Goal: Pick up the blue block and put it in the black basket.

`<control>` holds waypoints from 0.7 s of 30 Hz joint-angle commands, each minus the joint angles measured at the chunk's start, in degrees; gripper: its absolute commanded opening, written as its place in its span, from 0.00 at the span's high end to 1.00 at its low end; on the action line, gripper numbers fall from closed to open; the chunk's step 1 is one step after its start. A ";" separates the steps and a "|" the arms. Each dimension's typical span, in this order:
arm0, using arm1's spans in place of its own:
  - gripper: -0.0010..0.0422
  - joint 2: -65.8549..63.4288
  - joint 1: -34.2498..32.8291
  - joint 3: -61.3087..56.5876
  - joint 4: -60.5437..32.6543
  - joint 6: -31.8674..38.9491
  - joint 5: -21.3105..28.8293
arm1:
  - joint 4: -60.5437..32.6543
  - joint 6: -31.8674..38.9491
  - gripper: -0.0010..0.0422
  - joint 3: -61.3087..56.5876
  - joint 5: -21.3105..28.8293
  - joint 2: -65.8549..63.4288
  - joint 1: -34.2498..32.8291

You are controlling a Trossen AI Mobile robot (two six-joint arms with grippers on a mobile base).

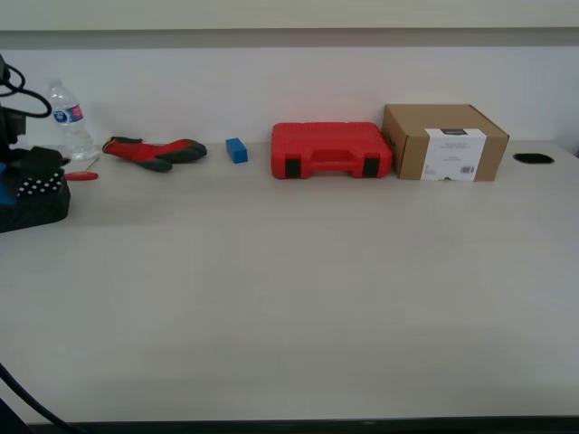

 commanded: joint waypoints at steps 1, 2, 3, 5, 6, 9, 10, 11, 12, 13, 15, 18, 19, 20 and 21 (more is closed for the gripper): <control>0.98 0.02 0.00 0.11 0.24 0.00 0.00 | 3.06 0.55 0.98 -0.94 -0.35 0.09 0.26; 0.98 0.02 0.00 0.11 0.24 0.00 0.00 | 4.87 0.76 0.98 -0.94 -1.01 0.09 0.57; 0.98 0.02 0.00 0.11 0.22 0.00 0.00 | 6.14 0.76 0.98 -0.72 -1.46 0.09 1.01; 0.98 0.02 0.00 0.11 0.22 0.00 0.00 | 6.78 0.79 0.98 0.26 -1.51 0.09 2.10; 0.98 0.02 0.00 0.11 0.24 0.00 0.00 | 6.78 0.76 0.98 0.61 -1.51 0.09 2.64; 0.98 0.02 0.00 0.11 0.24 0.00 0.00 | 6.84 0.74 0.98 1.88 -1.27 0.09 4.52; 0.98 0.02 0.00 0.11 0.24 0.00 0.00 | 7.02 0.74 0.98 2.01 -1.31 0.09 4.98; 0.98 0.02 0.00 0.11 0.22 0.00 0.00 | 7.85 0.72 0.98 2.10 -1.22 0.09 5.53; 0.98 0.02 0.00 0.11 0.22 0.00 0.00 | 8.79 0.72 0.98 2.08 -0.66 0.09 5.79; 0.98 0.02 0.00 0.11 0.22 0.00 0.00 | 9.68 0.68 0.98 2.08 -0.50 0.09 5.88; 0.98 0.02 0.00 0.11 0.24 0.00 0.00 | 11.80 -0.31 0.98 2.08 1.05 0.09 5.88; 0.98 0.02 0.00 0.11 0.26 0.00 0.00 | 14.73 -2.12 0.98 3.69 3.17 2.21 5.75; 0.98 0.02 0.00 0.11 0.22 0.00 0.00 | 12.61 -3.21 0.98 5.75 3.41 4.26 5.66; 0.98 0.02 0.00 0.11 0.15 0.00 0.02 | 9.20 -3.93 0.98 8.61 3.34 7.13 5.18; 0.98 0.02 0.00 0.11 0.17 0.00 0.00 | 6.21 -4.02 0.98 11.17 2.25 9.49 4.79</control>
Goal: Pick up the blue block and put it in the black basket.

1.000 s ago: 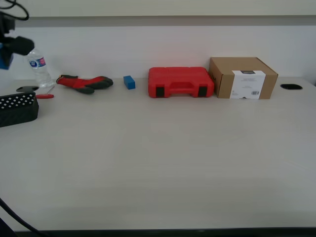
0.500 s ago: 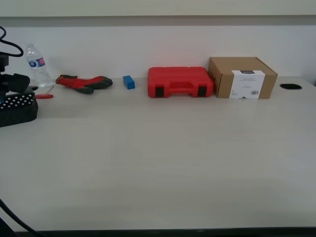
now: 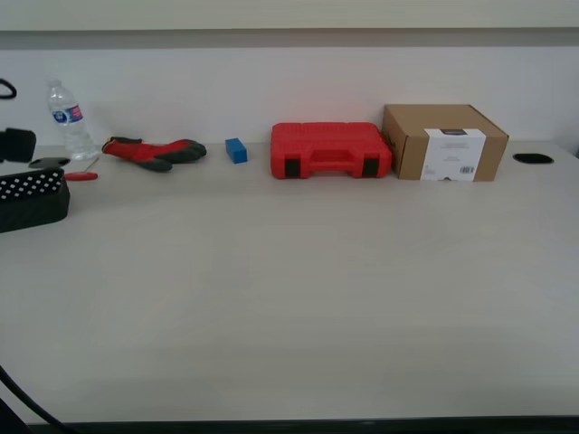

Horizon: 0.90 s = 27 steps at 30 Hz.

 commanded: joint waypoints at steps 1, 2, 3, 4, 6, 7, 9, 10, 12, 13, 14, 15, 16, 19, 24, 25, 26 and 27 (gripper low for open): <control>0.98 0.02 -0.02 0.11 0.31 0.00 0.00 | -6.95 -0.55 0.98 6.25 -3.10 5.66 -0.76; 0.98 0.02 0.00 0.11 0.22 0.00 0.00 | -8.87 -0.55 0.98 9.03 -4.50 7.52 -0.94; 0.98 0.02 0.02 0.11 0.24 0.00 0.00 | -10.12 -0.55 0.98 10.71 -4.22 8.35 -1.03; 0.98 0.02 0.00 0.11 0.28 -0.02 0.00 | -10.71 -0.52 0.98 11.85 -3.98 8.76 -1.16; 0.98 0.02 0.00 0.11 0.26 0.00 0.00 | -9.73 -0.39 0.98 13.64 -2.93 8.83 -1.25; 0.98 0.02 0.02 0.11 0.28 0.00 0.00 | -9.81 0.44 0.98 14.60 -2.27 8.83 -1.25; 0.98 0.02 0.02 0.11 0.26 0.00 0.00 | -9.84 2.12 0.98 14.86 -0.85 8.83 -1.25; 0.98 0.02 0.04 0.11 0.26 0.00 0.00 | -9.90 2.78 0.98 14.86 -0.09 8.83 -1.25; 0.98 0.02 0.04 0.11 0.26 0.00 0.00 | -10.36 3.30 0.98 14.86 1.42 8.83 -1.22; 0.98 0.02 0.04 0.11 0.28 0.00 0.00 | -10.69 3.26 0.98 14.86 2.10 8.83 -1.22; 0.98 0.02 0.04 0.11 0.26 0.00 0.00 | -11.13 3.21 0.97 14.86 2.62 8.83 -1.25; 0.98 0.02 0.04 0.11 0.26 0.00 0.00 | -11.96 3.10 0.94 14.86 2.82 8.83 -1.25; 0.98 0.02 0.04 0.11 0.26 0.00 0.00 | -12.79 3.08 0.90 14.86 2.75 8.83 -1.25; 0.98 0.02 0.04 0.11 0.26 0.00 0.00 | -13.57 1.60 0.70 14.86 2.12 8.83 -1.25; 0.98 0.02 0.04 0.11 0.26 0.00 0.00 | -15.02 -1.92 0.27 14.86 1.55 8.83 -1.22; 0.98 0.02 0.04 0.11 0.26 0.00 0.00 | -15.32 -2.10 0.24 14.86 1.29 8.83 -1.25; 0.98 0.02 0.04 0.11 0.26 0.00 0.00 | -16.06 -2.10 0.24 14.86 1.07 8.83 -1.22; 0.98 0.02 0.02 0.11 0.26 0.00 0.00 | -16.59 -2.10 0.27 14.86 1.07 8.83 -1.22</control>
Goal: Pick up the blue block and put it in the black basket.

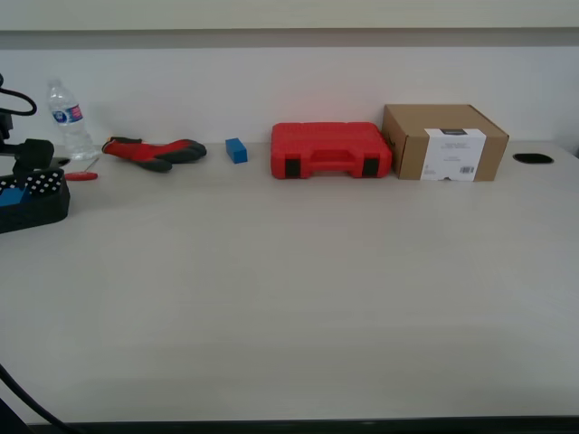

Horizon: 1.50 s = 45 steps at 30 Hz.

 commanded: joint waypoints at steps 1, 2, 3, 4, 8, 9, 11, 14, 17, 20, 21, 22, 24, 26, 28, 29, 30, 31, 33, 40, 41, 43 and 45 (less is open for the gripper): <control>0.98 0.00 0.04 0.11 0.24 0.00 0.00 | -1.51 -0.17 0.31 0.00 -0.42 -0.02 -0.02; 0.98 0.00 0.04 0.11 0.24 0.00 0.00 | -1.64 -0.46 0.38 0.00 -0.42 -0.02 -0.09; 0.98 0.00 0.04 0.11 0.24 0.00 0.00 | -1.68 -1.07 0.46 0.02 -0.37 -0.04 -0.17; 0.98 0.00 0.04 0.11 0.24 0.00 0.00 | -2.03 -1.18 0.55 0.20 0.28 -0.15 -0.26; 0.98 0.00 0.04 0.11 0.24 0.00 0.00 | -3.02 -1.49 1.00 1.18 3.08 -0.15 -0.70; 0.98 0.00 0.04 0.11 0.24 0.00 0.00 | -2.95 -2.16 0.97 1.31 3.13 -0.15 -0.83; 0.98 0.00 0.04 0.11 0.24 0.00 0.00 | -3.02 -2.29 0.98 1.29 2.97 -0.15 -0.90; 0.98 0.00 0.04 0.11 0.24 0.00 0.00 | -3.23 -2.29 0.98 1.29 2.99 -0.15 -0.90; 0.98 0.00 0.04 0.11 0.24 0.00 0.00 | -3.21 -2.32 0.98 1.29 2.97 -0.15 -0.92; 0.98 0.00 0.04 0.11 0.24 0.00 0.00 | -3.04 -2.47 0.98 1.29 2.78 -0.15 -0.94; 0.98 0.00 0.04 0.11 0.24 0.00 0.00 | -2.97 -2.47 0.98 1.29 2.78 -0.22 -0.94; 0.98 0.00 0.04 0.11 0.24 0.00 0.00 | -2.84 -2.47 0.98 1.29 2.78 -0.22 -0.94; 0.98 0.00 0.02 0.11 0.24 0.00 0.00 | -2.64 -2.47 0.98 1.29 2.78 -0.22 -0.92; 0.98 0.00 0.04 0.11 0.24 0.00 0.00 | -2.54 -2.47 0.98 1.29 2.78 -0.22 -0.92; 0.98 0.00 0.04 0.11 0.24 0.00 0.00 | -2.54 -2.47 0.98 1.29 2.78 -0.22 -0.92; 0.98 0.00 0.04 0.11 0.24 0.00 0.00 | -2.51 -2.47 0.98 1.29 2.78 -0.22 -0.92; 0.98 0.00 0.04 0.11 0.24 0.00 0.00 | -2.49 -2.47 0.98 1.29 2.78 -0.22 -0.92; 0.98 0.00 0.04 0.11 0.24 0.00 0.00 | -2.49 -2.47 0.98 1.29 2.78 -0.22 -0.92; 0.98 0.00 0.04 0.11 0.24 0.00 0.00 | -2.47 -2.45 0.98 1.29 2.78 -0.22 -0.92; 0.98 0.00 0.04 0.11 0.24 0.00 0.00 | -2.27 -2.45 0.98 1.29 2.78 -0.22 -0.92; 0.98 0.00 0.04 0.11 0.24 0.00 0.00 | -2.25 -2.47 0.98 1.29 2.78 -0.22 -0.92; 0.98 0.00 0.04 0.11 0.24 0.00 0.00 | -2.16 -2.47 0.98 1.29 2.78 -0.22 -0.92; 0.98 0.00 0.04 0.11 0.24 0.00 0.00 | -2.12 -2.47 0.98 1.29 2.78 -0.22 -0.92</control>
